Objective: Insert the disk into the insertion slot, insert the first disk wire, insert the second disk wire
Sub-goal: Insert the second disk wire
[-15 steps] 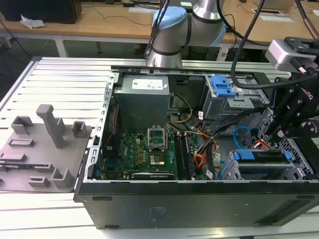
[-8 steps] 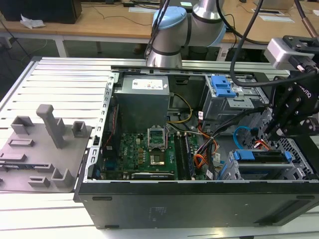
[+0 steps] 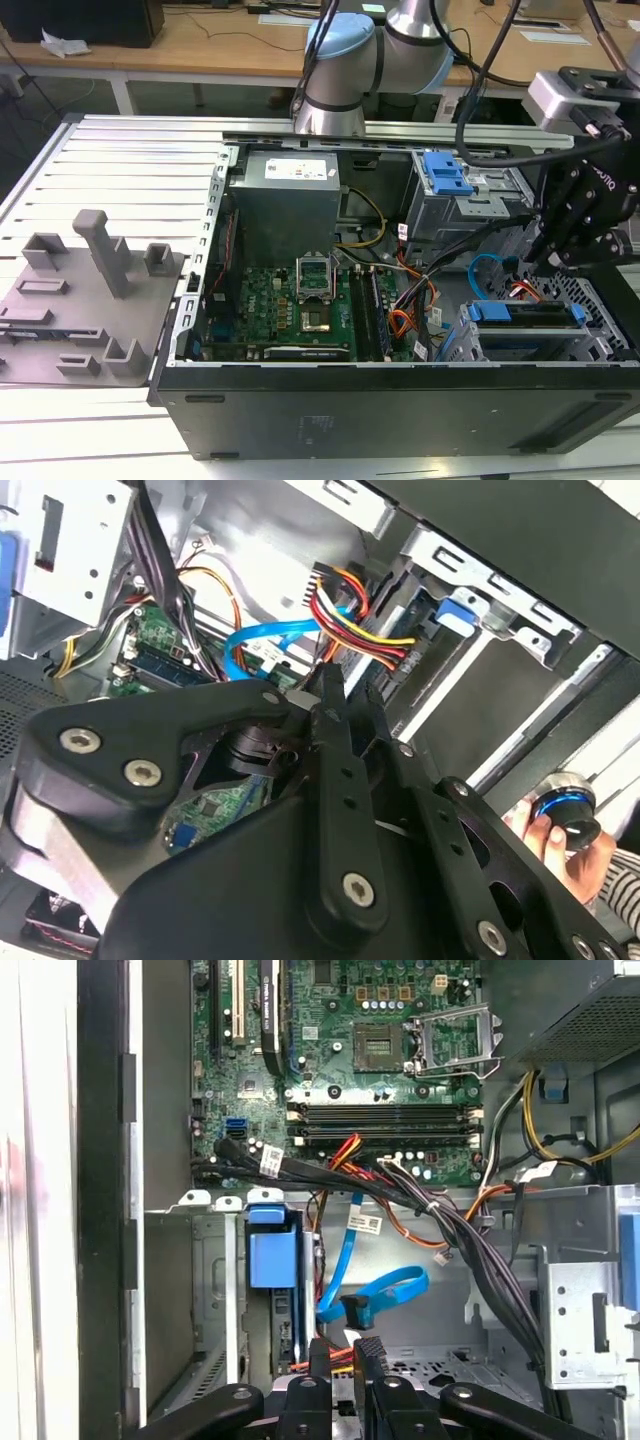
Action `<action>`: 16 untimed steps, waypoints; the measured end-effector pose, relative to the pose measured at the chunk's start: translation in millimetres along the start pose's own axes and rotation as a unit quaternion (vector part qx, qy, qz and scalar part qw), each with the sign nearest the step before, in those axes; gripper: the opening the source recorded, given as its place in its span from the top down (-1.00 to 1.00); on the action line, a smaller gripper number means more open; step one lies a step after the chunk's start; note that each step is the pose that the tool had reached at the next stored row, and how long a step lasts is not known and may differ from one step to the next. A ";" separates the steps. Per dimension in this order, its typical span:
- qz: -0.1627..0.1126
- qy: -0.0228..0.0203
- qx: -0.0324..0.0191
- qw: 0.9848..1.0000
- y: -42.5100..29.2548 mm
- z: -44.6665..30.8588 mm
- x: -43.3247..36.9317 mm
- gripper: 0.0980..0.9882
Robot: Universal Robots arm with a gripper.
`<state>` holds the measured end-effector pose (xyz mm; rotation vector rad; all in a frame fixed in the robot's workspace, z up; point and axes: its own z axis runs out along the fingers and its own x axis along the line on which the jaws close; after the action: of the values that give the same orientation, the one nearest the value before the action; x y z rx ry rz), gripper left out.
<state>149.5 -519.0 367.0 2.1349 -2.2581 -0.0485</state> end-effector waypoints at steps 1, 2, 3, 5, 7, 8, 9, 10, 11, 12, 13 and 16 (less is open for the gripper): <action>-0.001 0.000 0.000 1.000 0.4 0.0 -1.9 0.68; -0.001 0.000 0.000 1.000 1.0 0.0 -3.2 0.68; -0.003 0.000 0.000 1.000 2.4 0.2 -5.2 0.68; -0.006 0.001 0.000 1.000 10.0 0.9 -5.7 0.68; -0.008 0.002 0.000 1.000 16.0 1.4 -5.4 0.68; -0.009 0.003 0.000 1.000 17.3 1.6 -5.3 0.68; -0.012 0.006 0.000 1.000 19.2 1.8 -5.2 0.68; -0.014 0.008 0.000 1.000 20.4 2.1 -5.1 0.68; -0.016 0.010 0.001 1.000 21.2 2.5 -5.0 0.68; -0.021 0.013 0.001 1.000 22.6 3.7 -4.9 0.68; -0.025 0.014 0.001 1.000 22.9 5.8 -5.1 0.68; -0.030 0.014 0.001 0.999 22.9 9.0 -5.5 0.68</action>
<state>126.5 -512.2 359.1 2.1896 -2.1790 -0.0173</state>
